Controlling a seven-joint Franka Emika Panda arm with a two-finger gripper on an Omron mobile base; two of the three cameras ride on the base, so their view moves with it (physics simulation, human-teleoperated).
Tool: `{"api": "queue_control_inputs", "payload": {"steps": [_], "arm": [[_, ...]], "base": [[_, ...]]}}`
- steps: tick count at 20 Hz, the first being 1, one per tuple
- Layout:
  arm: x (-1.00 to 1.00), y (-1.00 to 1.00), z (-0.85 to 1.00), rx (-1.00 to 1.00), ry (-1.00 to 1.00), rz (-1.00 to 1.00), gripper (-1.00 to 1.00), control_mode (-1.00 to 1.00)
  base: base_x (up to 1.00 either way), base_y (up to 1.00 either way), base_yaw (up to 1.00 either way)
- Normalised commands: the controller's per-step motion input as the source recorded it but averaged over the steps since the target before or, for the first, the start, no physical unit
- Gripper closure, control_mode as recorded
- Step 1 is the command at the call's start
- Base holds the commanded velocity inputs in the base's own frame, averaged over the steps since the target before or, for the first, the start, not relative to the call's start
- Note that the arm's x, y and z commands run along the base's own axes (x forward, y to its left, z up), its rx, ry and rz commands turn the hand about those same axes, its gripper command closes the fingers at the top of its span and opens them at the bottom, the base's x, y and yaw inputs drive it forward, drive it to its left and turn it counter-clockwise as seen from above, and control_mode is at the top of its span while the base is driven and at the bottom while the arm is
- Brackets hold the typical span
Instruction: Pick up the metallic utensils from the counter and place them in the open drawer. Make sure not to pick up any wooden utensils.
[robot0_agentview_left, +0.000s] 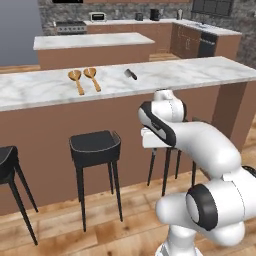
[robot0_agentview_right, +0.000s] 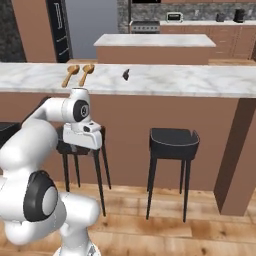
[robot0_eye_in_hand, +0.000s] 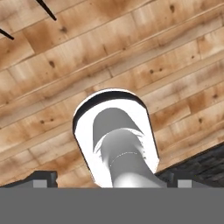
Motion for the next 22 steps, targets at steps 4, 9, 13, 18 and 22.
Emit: {"api": "queue_control_inputs", "payload": {"steps": [4, 9, 13, 18, 22], "arm": [[0.0, 0.0, 0.0, 0.0, 0.0, 0.0, -1.0, 1.0], [0.0, 0.0, 0.0, 0.0, 0.0, 0.0, -1.0, 1.0], [0.0, 0.0, 0.0, 0.0, 0.0, 0.0, -1.0, 1.0], [0.0, 0.0, 0.0, 0.0, 0.0, 0.0, -1.0, 1.0], [0.0, 0.0, 0.0, 0.0, 0.0, 0.0, -1.0, 1.0]], "base": [[0.59, 0.02, 0.0], [0.47, -0.25, 0.01], [0.11, -0.39, 0.0], [0.2, -0.3, 0.0], [0.39, 0.04, 0.04]]}}
